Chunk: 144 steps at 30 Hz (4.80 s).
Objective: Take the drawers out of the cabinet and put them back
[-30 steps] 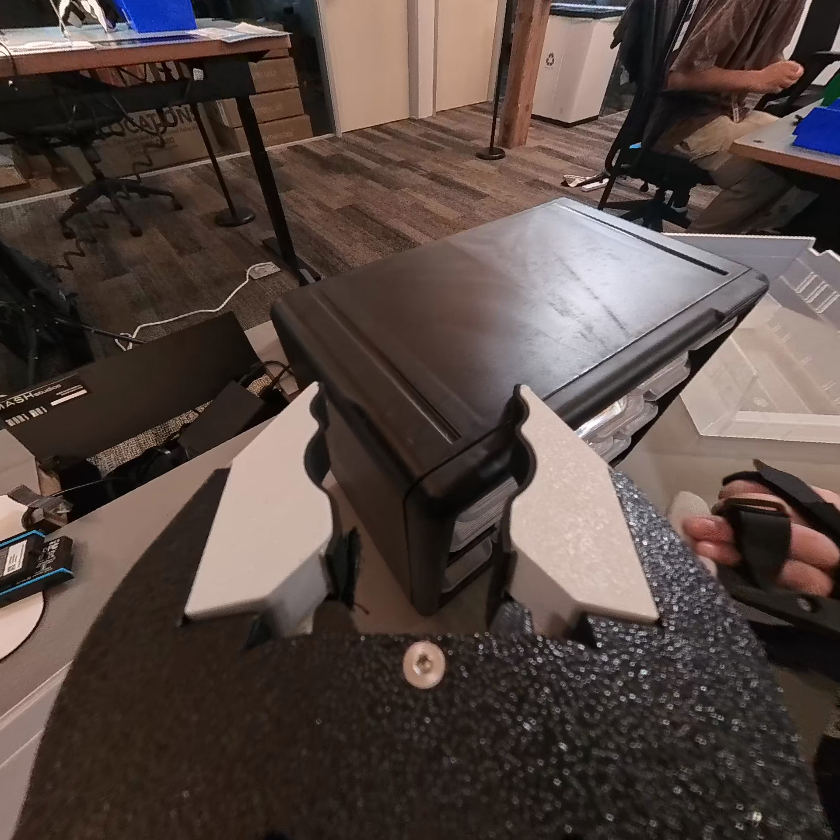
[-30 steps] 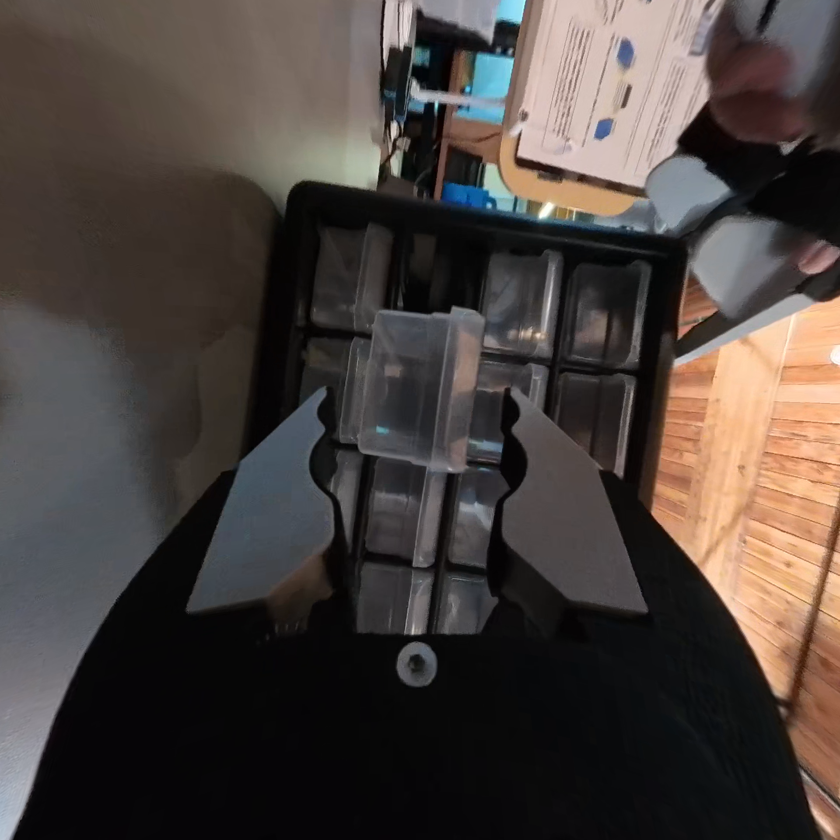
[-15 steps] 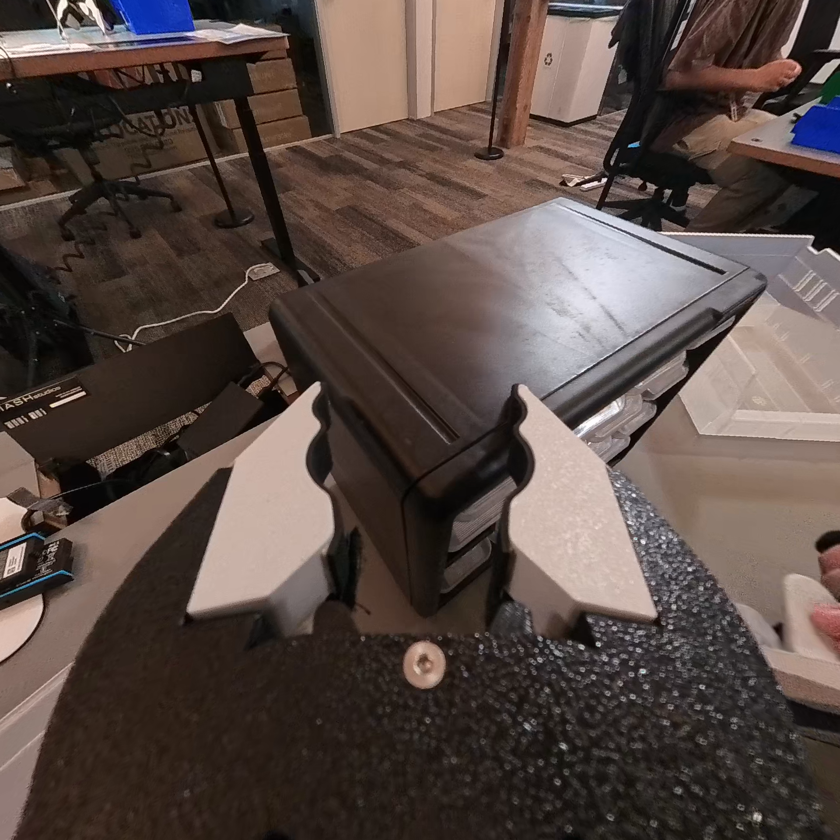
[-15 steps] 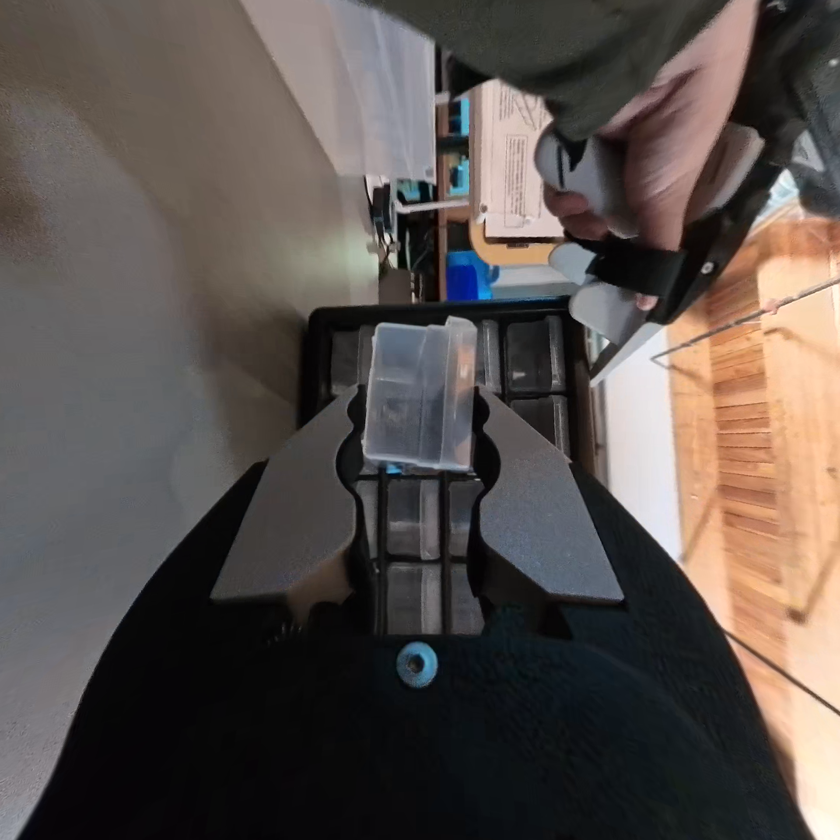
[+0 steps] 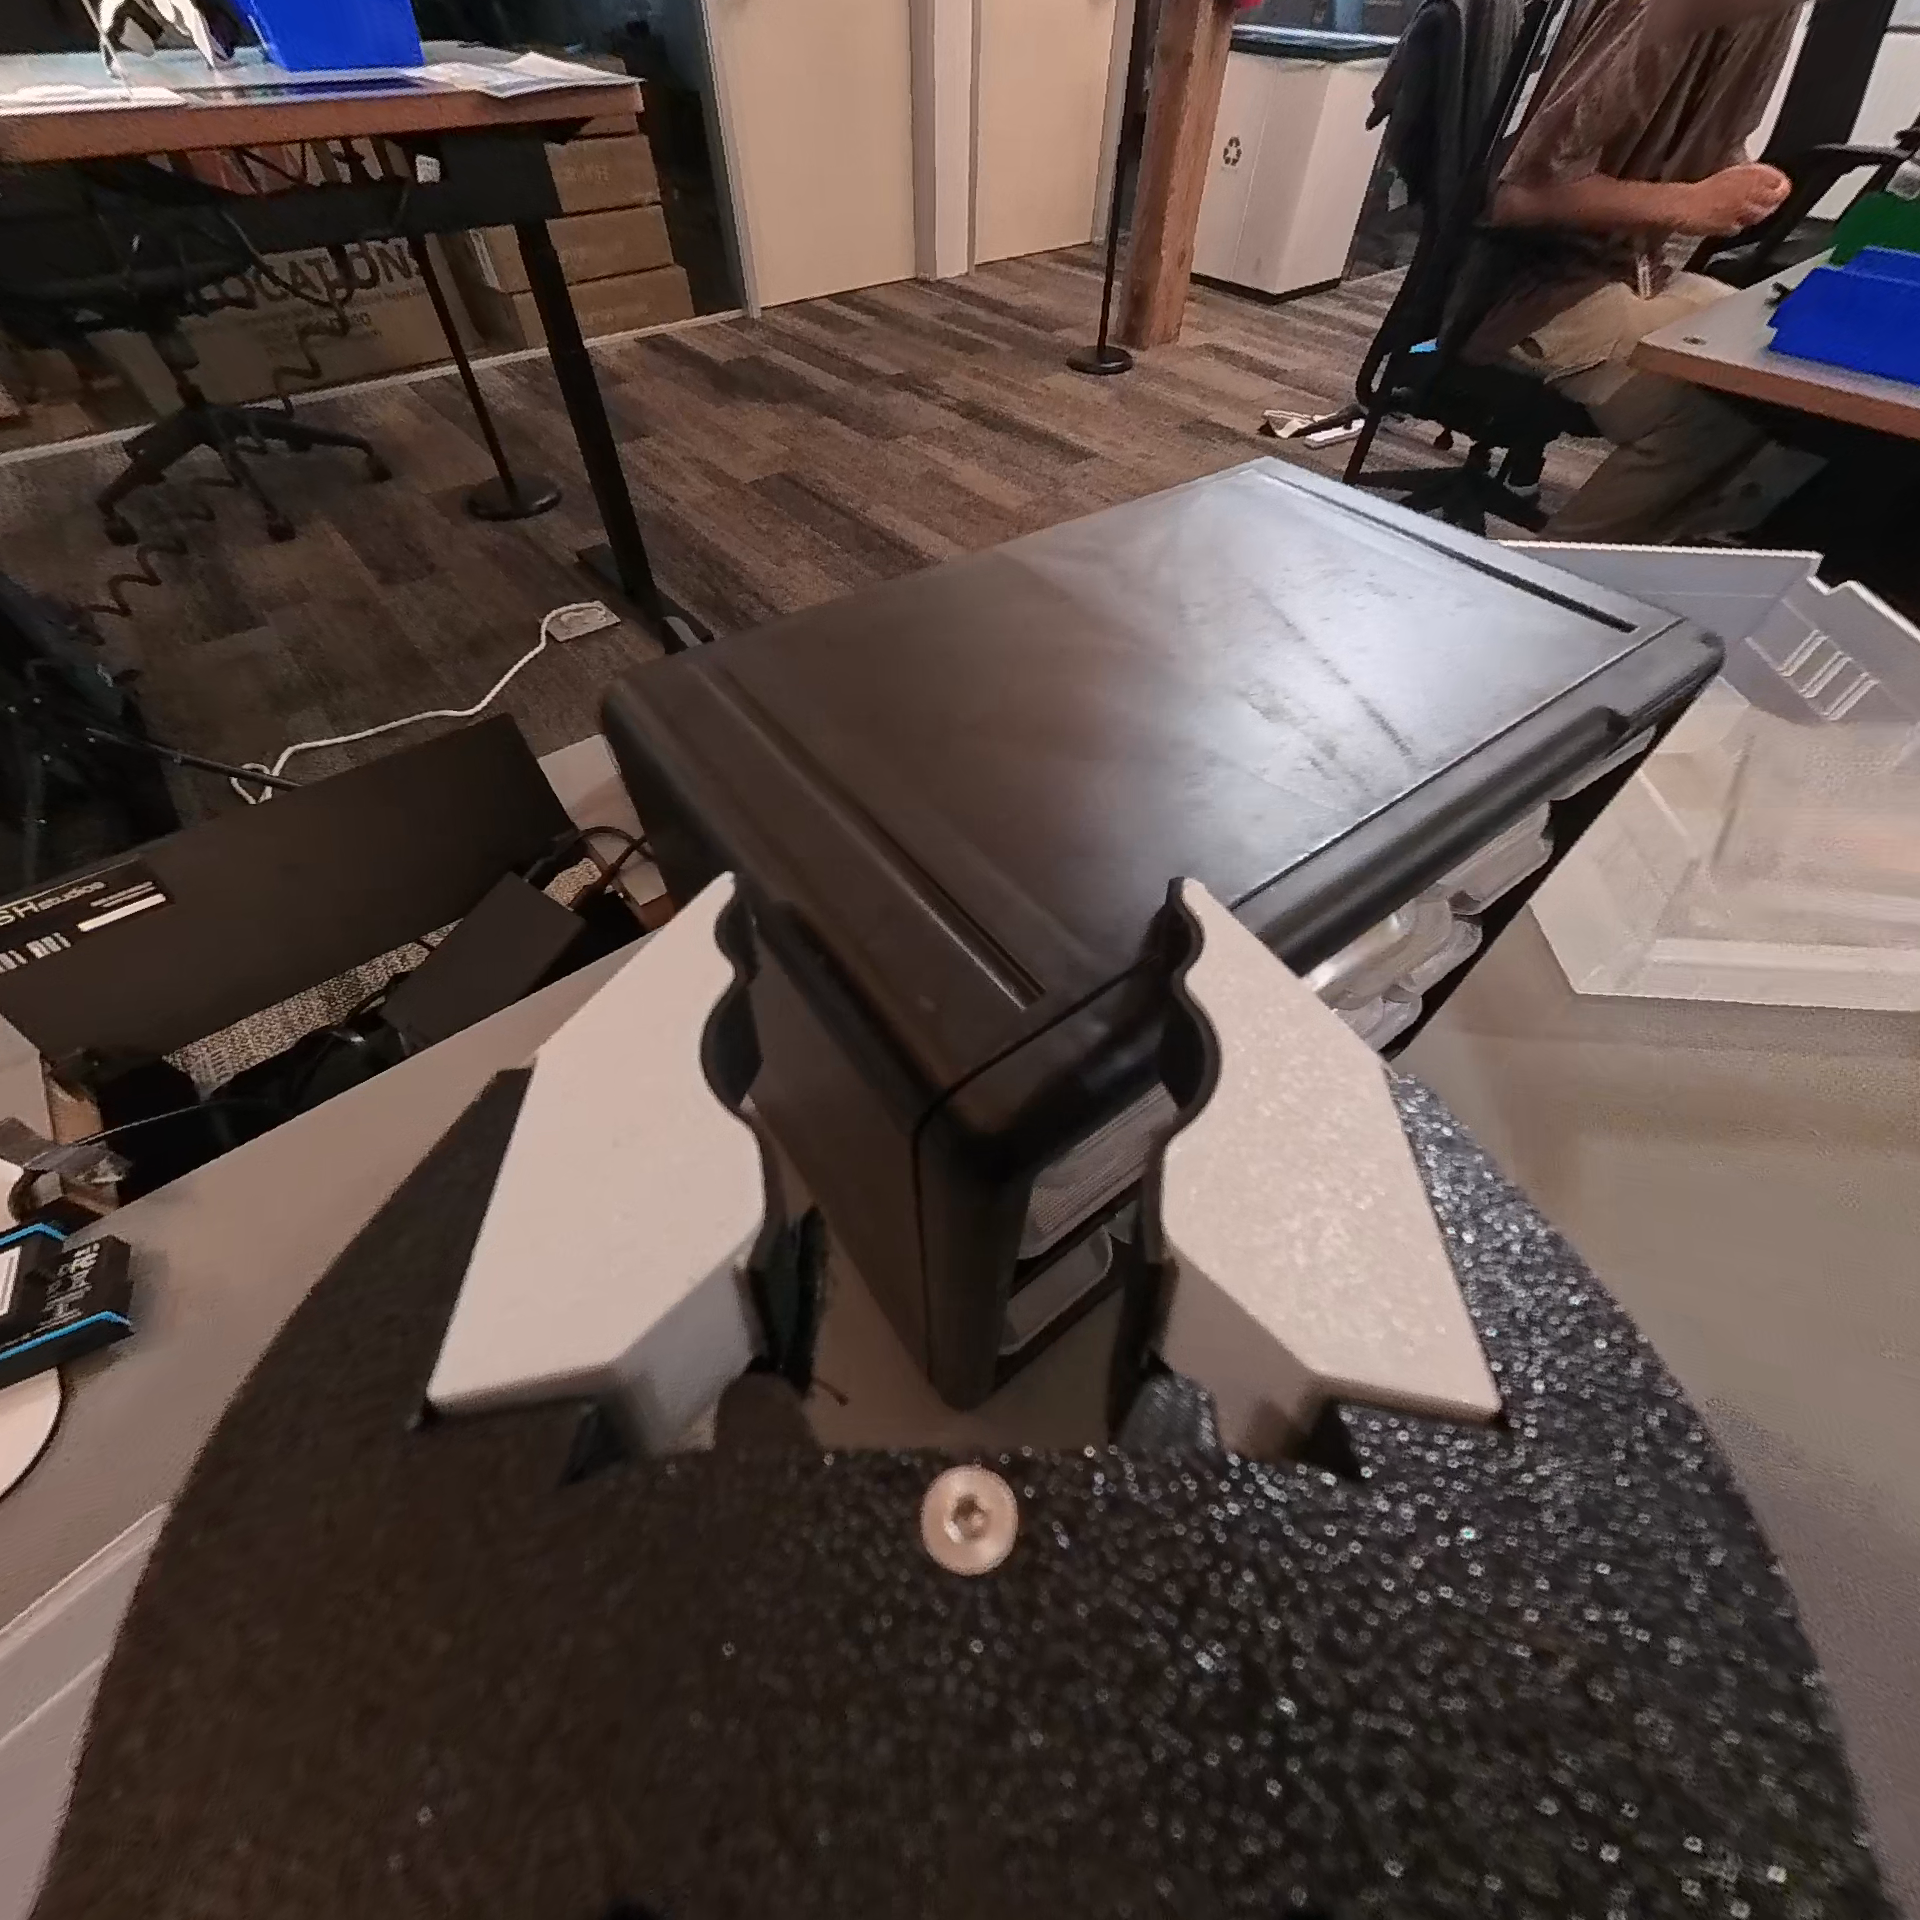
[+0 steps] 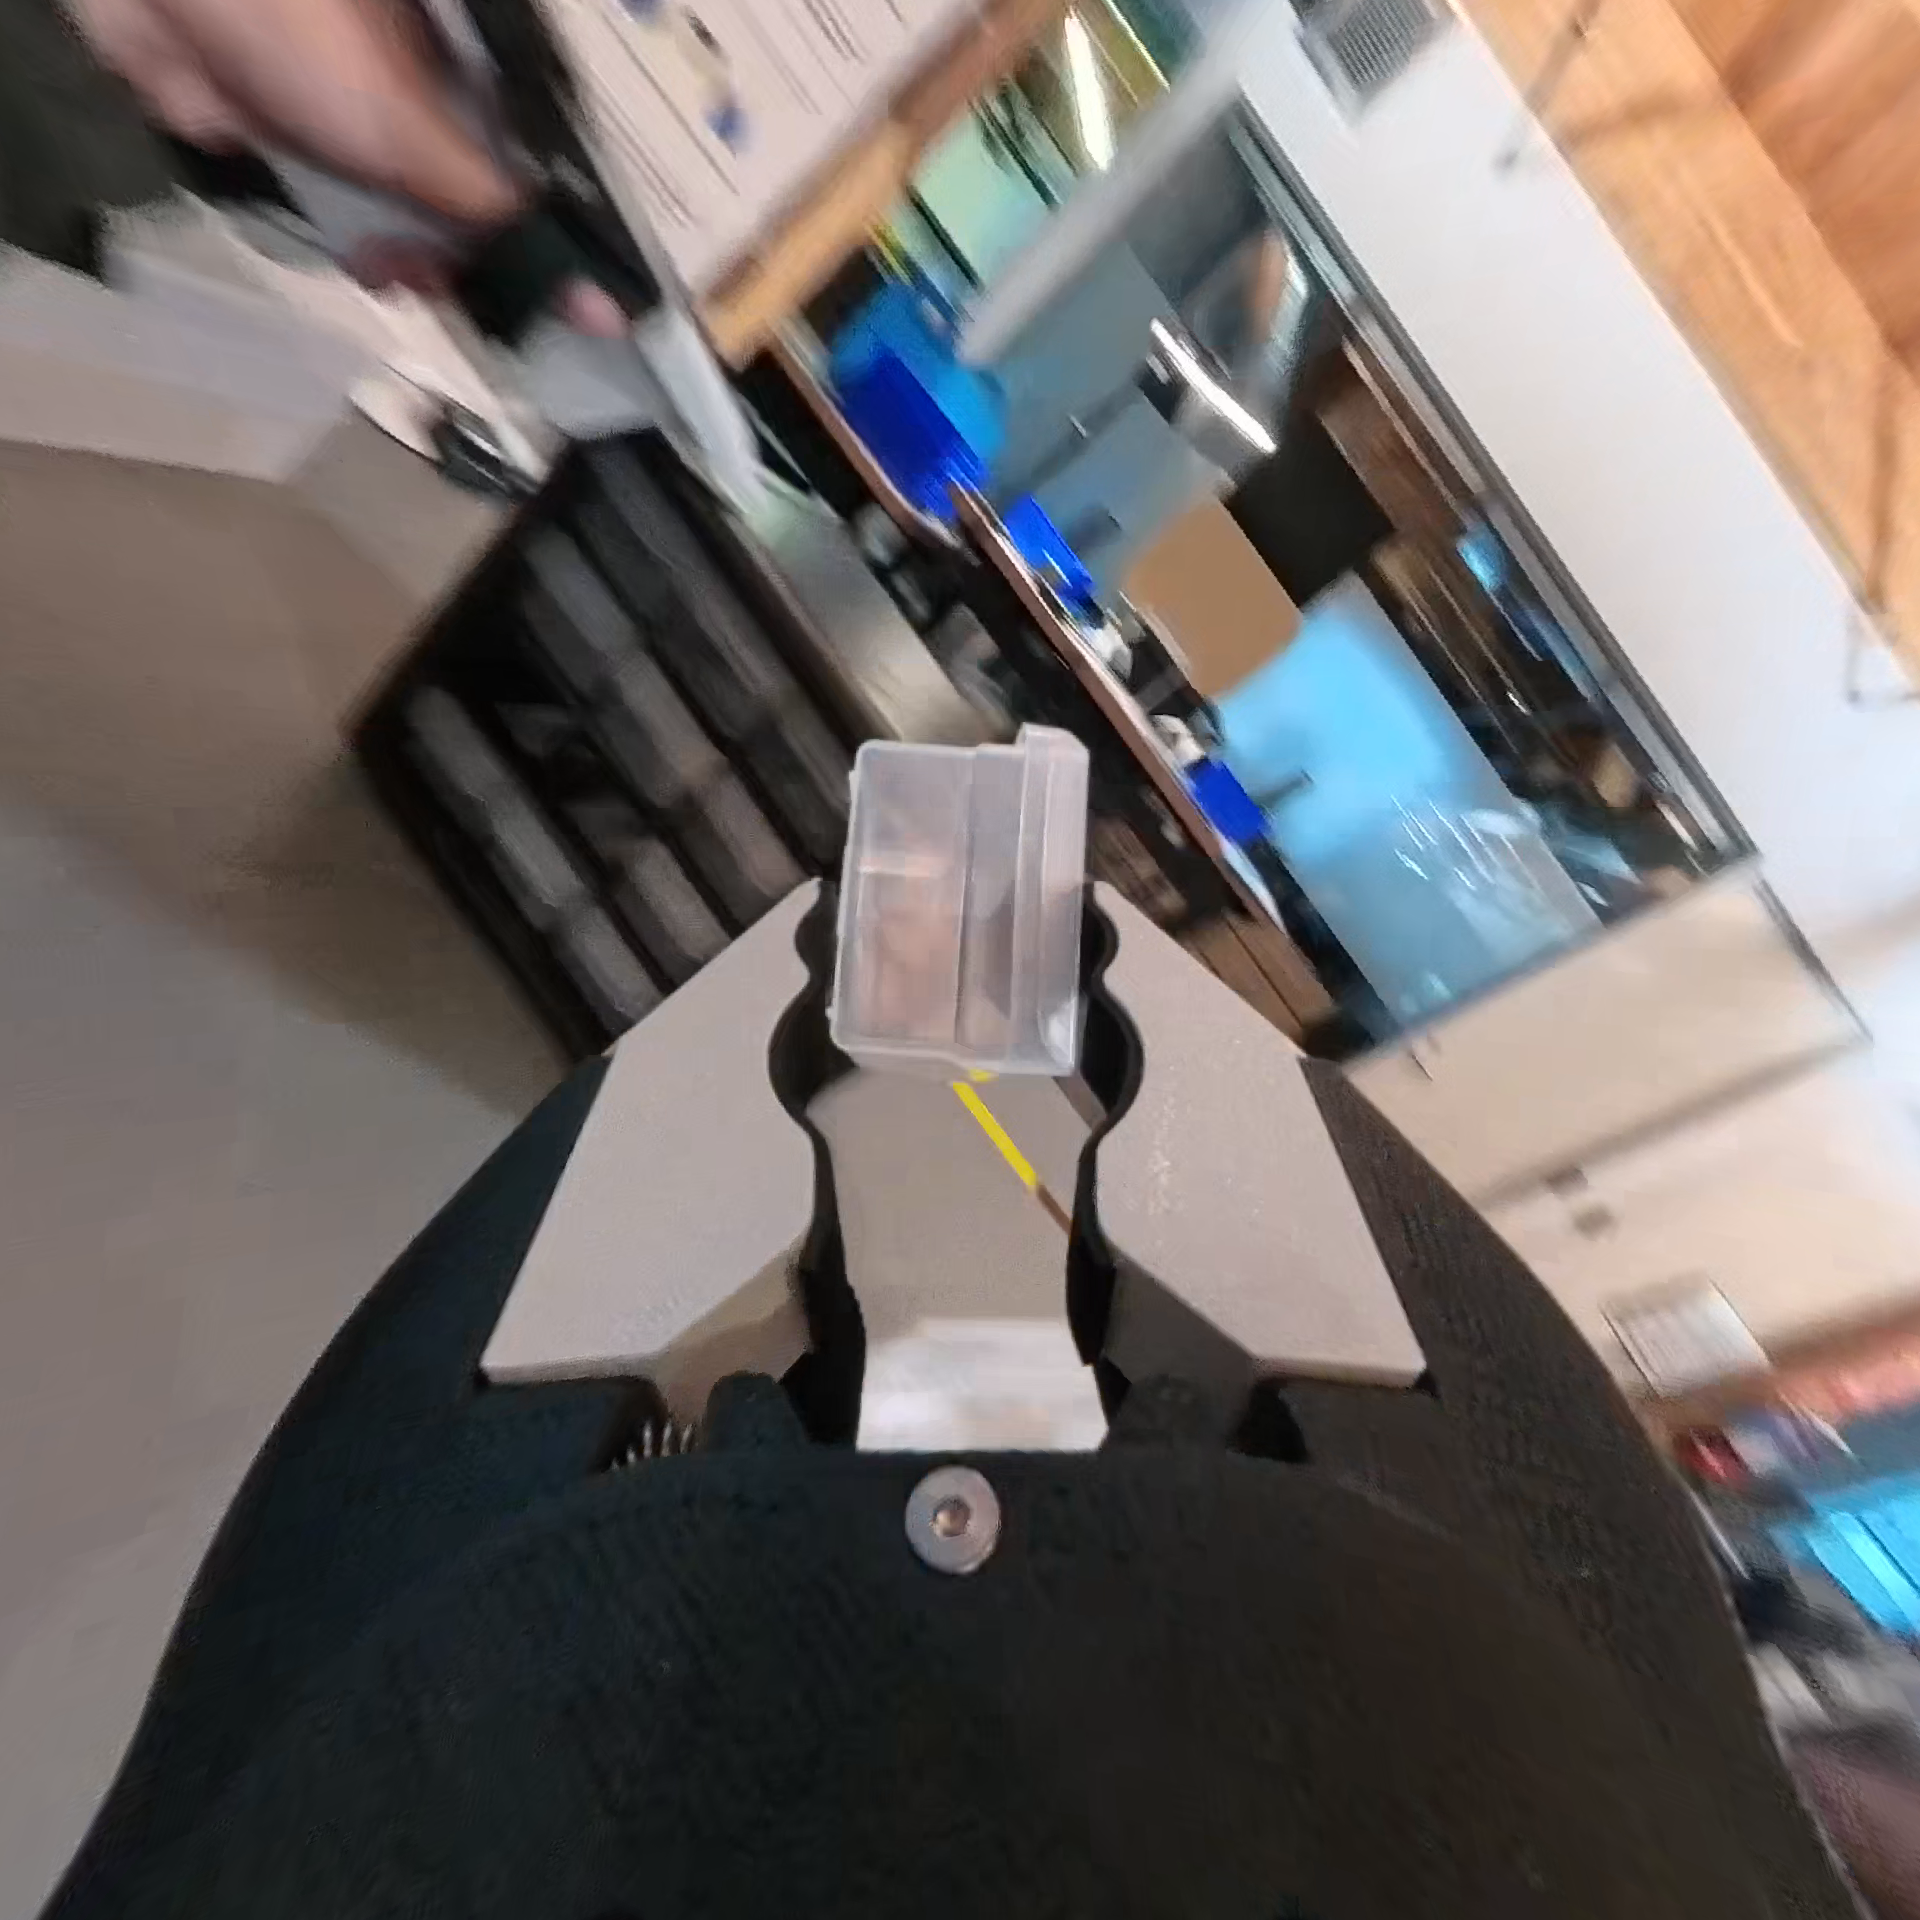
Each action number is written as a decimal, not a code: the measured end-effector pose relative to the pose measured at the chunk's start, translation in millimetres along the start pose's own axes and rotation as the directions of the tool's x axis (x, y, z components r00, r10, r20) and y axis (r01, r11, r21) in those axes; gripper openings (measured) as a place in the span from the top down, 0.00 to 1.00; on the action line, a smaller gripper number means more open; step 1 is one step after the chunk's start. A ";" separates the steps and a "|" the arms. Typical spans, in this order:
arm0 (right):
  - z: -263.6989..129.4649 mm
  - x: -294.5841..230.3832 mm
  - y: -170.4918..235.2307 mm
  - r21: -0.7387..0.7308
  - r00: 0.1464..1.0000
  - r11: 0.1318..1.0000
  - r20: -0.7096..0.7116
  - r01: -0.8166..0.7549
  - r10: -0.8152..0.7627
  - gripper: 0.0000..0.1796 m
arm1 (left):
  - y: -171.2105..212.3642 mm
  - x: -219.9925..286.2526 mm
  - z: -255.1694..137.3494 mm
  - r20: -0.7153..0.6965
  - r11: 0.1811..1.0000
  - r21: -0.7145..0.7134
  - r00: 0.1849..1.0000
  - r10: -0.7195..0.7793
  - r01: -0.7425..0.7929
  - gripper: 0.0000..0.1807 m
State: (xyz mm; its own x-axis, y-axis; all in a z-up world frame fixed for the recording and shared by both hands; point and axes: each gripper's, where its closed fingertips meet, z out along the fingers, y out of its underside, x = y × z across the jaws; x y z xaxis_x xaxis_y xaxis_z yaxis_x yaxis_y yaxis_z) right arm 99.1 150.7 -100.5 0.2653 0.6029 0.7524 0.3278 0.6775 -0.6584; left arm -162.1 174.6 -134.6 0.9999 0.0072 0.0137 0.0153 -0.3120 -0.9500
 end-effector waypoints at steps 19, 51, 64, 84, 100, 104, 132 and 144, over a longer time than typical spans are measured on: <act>14.0 84.3 306.7 -0.704 0.941 0.636 -0.314 -0.318 0.123 0.76 | 0.4 0.1 0.7 -0.016 1.000 0.003 1.000 -0.010 0.011 0.58; 68.2 37.9 158.8 -0.407 0.992 0.906 -0.098 -0.118 0.085 0.63 | 0.5 0.2 2.4 -0.024 1.000 0.004 1.000 -0.016 0.016 0.57; 160.0 -133.1 87.6 -0.106 0.724 0.717 0.131 0.689 -0.677 0.76 | -0.2 1.9 0.1 0.019 1.000 -0.013 1.000 0.008 -0.007 0.59; 162.0 -124.0 83.8 -0.106 0.677 0.677 -0.042 0.728 -0.735 0.96 | 0.3 1.0 1.2 0.002 1.000 -0.011 1.000 -0.013 0.013 0.58; 117.9 -137.9 97.1 -0.027 0.712 0.713 0.087 0.701 -0.697 0.47 | 0.1 1.9 3.0 -0.009 1.000 -0.008 1.000 -0.020 0.020 0.58; 125.8 -136.7 107.2 -0.078 0.682 0.677 0.101 0.731 -0.725 0.70 | 0.0 2.4 3.3 -0.009 1.000 -0.008 1.000 -0.019 0.019 0.58; -34.3 59.5 92.6 -0.437 0.980 0.884 -0.173 -0.167 0.099 0.77 | 0.2 2.9 4.1 -0.019 1.000 -0.004 0.999 -0.028 0.028 0.58; -49.4 49.9 272.7 -0.880 0.950 0.362 -0.269 -0.308 0.155 0.77 | 0.3 2.7 4.3 -0.027 1.000 0.000 0.999 -0.031 0.031 0.58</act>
State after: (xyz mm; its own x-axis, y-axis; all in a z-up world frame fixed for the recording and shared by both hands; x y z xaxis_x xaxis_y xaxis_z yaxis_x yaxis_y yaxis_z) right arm 246.5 344.7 -241.7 0.5473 0.5645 0.6180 0.8345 -0.3110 -0.4549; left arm -159.4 178.6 -136.2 0.9986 -0.0084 0.0518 0.0466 -0.3120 -0.9489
